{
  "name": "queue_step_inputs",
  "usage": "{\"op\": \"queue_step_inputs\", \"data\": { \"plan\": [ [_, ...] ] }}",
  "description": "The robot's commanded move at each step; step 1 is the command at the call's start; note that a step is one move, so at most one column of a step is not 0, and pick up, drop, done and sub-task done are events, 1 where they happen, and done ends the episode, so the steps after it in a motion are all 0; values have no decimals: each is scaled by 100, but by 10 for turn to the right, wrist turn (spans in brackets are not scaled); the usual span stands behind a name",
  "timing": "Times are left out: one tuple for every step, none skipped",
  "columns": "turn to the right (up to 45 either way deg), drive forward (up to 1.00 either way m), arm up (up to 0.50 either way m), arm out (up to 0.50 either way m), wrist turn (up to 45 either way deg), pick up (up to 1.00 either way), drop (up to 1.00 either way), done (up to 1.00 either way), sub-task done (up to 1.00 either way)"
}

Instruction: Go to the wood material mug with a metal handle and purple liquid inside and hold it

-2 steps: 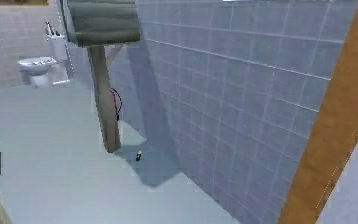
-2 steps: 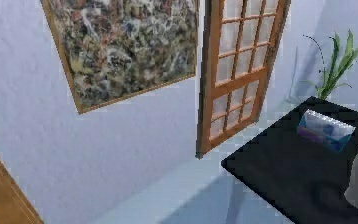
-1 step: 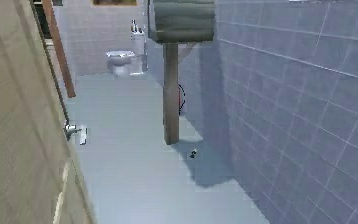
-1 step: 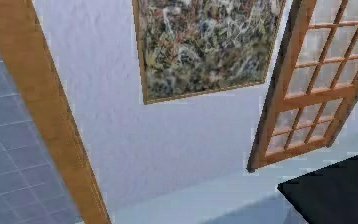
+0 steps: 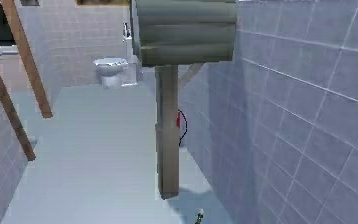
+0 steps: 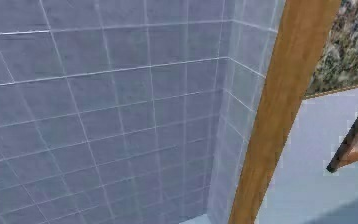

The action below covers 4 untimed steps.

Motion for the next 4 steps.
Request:
{"op": "queue_step_inputs", "data": {
  "plan": [
    [-210,0,0,0,0,0,0,0,0],
    [0,45,0,0,0,0,0,0,0],
    [-300,0,0,0,0,0,0,0,0],
    [-30,0,0,0,0,0,0,0,0]
  ]
}}
